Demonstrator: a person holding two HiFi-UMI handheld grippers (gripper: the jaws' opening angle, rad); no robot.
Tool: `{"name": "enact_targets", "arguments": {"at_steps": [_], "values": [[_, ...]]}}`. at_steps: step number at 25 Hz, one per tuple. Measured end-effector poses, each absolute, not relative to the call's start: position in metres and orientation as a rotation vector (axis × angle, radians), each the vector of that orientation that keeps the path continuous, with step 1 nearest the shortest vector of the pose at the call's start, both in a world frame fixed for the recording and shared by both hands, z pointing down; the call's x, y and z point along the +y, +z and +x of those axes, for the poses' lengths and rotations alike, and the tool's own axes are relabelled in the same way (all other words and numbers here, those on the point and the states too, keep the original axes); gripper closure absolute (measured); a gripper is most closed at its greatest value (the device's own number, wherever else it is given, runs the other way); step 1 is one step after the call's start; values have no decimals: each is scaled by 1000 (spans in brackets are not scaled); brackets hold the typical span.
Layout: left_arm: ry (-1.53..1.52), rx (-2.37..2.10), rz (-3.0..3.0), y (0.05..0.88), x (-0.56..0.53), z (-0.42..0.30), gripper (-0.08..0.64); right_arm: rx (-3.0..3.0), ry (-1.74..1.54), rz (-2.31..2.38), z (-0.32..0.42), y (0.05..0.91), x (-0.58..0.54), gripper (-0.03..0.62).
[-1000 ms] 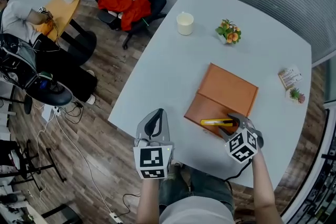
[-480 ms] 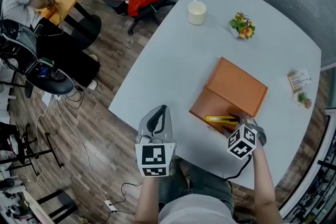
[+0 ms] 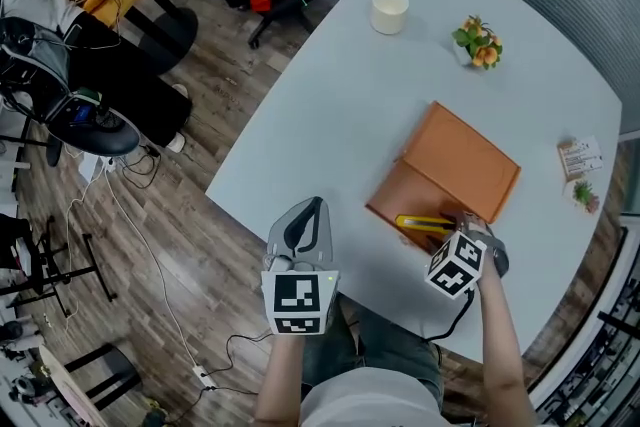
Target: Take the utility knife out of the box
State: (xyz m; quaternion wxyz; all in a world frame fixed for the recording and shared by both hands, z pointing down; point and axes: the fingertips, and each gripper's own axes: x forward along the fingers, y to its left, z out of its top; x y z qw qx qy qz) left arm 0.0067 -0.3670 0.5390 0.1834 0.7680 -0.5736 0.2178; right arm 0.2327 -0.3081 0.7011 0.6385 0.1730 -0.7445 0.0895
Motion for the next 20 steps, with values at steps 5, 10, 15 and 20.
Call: {"name": "enact_targets", "arguments": {"at_steps": [5, 10, 15, 20], "values": [[619, -1602, 2165, 542, -365, 11, 560, -1684, 220, 364, 232, 702, -308, 339], [623, -1604, 2161, 542, -366, 12, 560, -1658, 182, 270, 228, 704, -301, 389], [621, -1601, 2157, 543, -363, 14, 560, -1642, 167, 203, 224, 705, -295, 430], [620, -1590, 2168, 543, -363, 21, 560, -1640, 192, 220, 224, 704, -296, 433]]}}
